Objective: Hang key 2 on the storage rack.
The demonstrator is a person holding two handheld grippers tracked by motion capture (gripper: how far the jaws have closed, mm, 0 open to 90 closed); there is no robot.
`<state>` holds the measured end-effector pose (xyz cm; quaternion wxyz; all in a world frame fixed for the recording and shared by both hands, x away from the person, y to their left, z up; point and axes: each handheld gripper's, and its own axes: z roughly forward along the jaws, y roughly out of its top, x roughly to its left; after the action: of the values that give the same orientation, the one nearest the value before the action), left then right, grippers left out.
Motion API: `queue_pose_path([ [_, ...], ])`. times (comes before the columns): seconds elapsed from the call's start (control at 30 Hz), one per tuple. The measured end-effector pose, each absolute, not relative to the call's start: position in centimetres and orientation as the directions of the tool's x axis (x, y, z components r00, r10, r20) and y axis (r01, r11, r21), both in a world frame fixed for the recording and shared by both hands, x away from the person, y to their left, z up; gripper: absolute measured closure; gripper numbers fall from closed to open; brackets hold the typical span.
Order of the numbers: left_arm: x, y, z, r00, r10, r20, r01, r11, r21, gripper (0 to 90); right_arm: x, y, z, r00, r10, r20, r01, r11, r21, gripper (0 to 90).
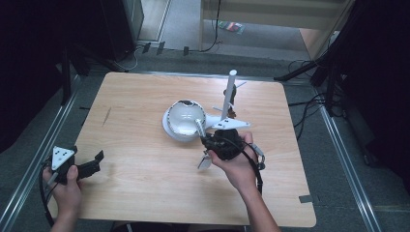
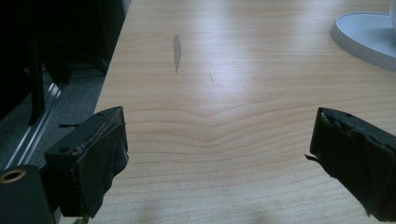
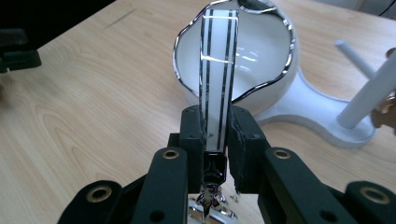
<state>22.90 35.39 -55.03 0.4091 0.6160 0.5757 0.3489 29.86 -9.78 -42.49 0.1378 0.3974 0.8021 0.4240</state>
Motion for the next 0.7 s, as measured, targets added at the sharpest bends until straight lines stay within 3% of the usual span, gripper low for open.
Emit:
queue_pose_path([
  [0.7, 22.5, 34.9, -55.0, 0.045, 0.999, 0.016, 0.393, -0.033, 0.919, 4.4, 31.9, -14.4, -40.9, -0.599, 0.786, 0.155, 0.489, 0.205, 0.848, 77.6],
])
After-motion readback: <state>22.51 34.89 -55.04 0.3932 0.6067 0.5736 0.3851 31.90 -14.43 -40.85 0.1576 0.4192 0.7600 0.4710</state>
